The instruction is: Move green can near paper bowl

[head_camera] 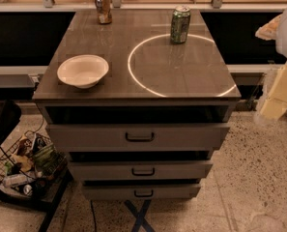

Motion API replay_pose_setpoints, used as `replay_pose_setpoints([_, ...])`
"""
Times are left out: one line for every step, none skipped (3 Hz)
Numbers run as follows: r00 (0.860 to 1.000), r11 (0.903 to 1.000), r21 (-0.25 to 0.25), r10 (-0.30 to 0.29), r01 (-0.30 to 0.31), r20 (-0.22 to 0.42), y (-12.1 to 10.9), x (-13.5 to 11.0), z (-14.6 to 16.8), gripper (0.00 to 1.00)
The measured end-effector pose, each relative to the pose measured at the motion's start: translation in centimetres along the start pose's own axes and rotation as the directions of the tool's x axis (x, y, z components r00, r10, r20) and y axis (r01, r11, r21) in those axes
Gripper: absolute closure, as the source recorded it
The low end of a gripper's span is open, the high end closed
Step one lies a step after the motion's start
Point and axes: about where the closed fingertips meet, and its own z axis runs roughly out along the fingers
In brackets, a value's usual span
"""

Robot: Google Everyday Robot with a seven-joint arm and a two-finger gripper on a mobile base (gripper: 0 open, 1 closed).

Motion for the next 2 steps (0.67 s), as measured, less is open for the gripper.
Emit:
replay_pose_setpoints([1.000,1.0000,0.000,0.000,0.000,0.000,0.0,0.0,0.0,0.00])
replay_pose_setpoints([0.999,0.9977,0.059,0.029,-0.031,0.040,-1.0,0.0,0.2,0.00])
